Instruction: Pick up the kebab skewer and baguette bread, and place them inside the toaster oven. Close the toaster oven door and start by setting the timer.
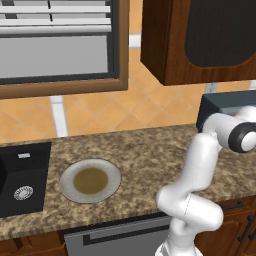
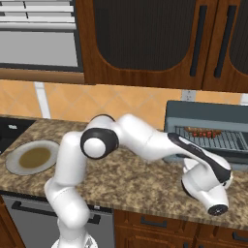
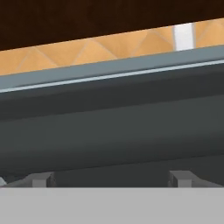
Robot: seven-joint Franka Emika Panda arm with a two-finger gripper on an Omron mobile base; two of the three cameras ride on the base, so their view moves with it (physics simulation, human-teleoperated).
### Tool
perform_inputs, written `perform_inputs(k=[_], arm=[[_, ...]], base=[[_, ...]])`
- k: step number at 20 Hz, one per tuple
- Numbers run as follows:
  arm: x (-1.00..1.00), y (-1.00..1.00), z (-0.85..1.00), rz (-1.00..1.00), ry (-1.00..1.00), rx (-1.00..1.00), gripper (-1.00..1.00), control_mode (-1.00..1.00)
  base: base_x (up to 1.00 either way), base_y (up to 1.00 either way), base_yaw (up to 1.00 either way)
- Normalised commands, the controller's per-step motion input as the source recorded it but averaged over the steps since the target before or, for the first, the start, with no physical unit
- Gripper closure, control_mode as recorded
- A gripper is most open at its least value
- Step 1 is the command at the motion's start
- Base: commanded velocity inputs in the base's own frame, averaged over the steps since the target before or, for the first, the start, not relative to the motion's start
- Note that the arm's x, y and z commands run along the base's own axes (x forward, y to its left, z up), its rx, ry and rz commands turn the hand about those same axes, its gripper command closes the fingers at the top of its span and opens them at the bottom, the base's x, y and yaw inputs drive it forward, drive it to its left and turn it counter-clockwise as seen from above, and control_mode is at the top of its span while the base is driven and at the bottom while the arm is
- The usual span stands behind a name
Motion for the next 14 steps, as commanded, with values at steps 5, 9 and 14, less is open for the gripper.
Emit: perform_inputs(k=[5, 9, 14], arm=[[0.54, 0.00, 0.20, 0.00, 0.00, 0.00, -1.00, -1.00], [0.49, 0.00, 0.20, 0.00, 0.00, 0.00, -1.00, -1.00], [0.45, 0.00, 0.07, 0.00, 0.00, 0.00, -1.00, -1.00]], base=[[0.00, 0.00, 0.00], [0.00, 0.00, 0.00], [0.00, 0.00, 0.00]])
